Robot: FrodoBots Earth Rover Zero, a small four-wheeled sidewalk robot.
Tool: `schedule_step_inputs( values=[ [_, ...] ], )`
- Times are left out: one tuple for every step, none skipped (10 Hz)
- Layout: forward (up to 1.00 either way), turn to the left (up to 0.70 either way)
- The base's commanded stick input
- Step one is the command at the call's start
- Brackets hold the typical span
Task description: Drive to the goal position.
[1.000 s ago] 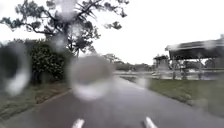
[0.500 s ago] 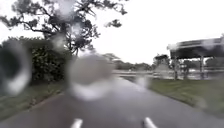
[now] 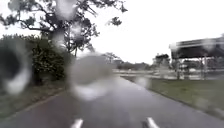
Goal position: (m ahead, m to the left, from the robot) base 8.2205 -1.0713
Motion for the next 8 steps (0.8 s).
schedule_step_inputs(
  values=[
    [0.7, 0.0],
    [0.7, 0.0],
    [0.7, 0.0],
    [0.7, 0.0],
    [0.7, 0.0],
    [0.7, 0.0],
    [0.7, 0.0],
    [0.7, 0.0]
  ],
)
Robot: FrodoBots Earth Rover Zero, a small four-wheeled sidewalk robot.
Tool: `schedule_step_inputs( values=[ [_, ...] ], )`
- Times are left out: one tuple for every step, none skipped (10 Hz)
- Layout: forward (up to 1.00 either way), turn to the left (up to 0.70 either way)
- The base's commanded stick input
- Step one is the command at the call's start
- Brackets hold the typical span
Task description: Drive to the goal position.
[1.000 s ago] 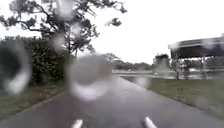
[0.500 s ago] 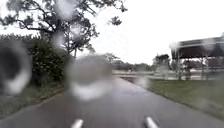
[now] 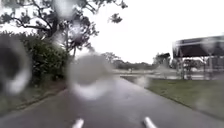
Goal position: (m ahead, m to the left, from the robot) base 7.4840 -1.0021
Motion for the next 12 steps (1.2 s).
schedule_step_inputs(
  values=[
    [0.7, 0.0],
    [0.7, 0.0],
    [0.7, 0.0],
    [0.7, 0.0],
    [0.7, 0.0],
    [0.7, 0.0],
    [0.7, 0.0],
    [0.7, 0.0],
    [0.7, 0.0],
    [0.7, 0.0],
    [0.7, 0.0],
    [0.7, 0.0]
  ],
)
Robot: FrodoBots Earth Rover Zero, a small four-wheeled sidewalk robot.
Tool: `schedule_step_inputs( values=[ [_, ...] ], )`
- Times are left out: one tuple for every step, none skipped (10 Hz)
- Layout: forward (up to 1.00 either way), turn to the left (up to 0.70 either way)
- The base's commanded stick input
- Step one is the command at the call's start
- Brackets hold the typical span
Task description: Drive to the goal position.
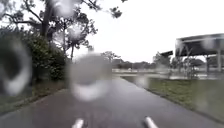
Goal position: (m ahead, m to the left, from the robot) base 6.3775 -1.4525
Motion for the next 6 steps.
schedule_step_inputs(
  values=[
    [0.7, 0.0],
    [0.7, 0.0],
    [0.7, 0.0],
    [0.7, 0.0],
    [0.7, 0.0],
    [0.7, 0.0]
  ],
)
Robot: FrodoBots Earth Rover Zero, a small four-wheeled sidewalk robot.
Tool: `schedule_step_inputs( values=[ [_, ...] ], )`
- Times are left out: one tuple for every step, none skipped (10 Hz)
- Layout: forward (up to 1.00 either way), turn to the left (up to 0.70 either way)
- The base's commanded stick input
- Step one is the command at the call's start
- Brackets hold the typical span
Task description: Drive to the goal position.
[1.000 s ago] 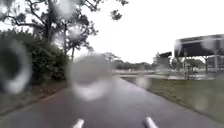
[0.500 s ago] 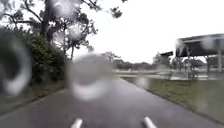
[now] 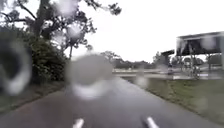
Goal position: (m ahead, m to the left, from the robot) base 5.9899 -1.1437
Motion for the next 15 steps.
schedule_step_inputs(
  values=[
    [0.7, 0.0],
    [0.7, 0.0],
    [0.7, 0.0],
    [0.7, 0.0],
    [0.7, 0.0],
    [0.7, 0.0],
    [0.7, 0.0],
    [0.7, 0.0],
    [0.7, 0.0],
    [0.7, 0.0],
    [0.7, 0.0],
    [0.7, 0.0],
    [0.7, 0.0],
    [0.7, 0.0],
    [0.7, 0.0]
  ],
)
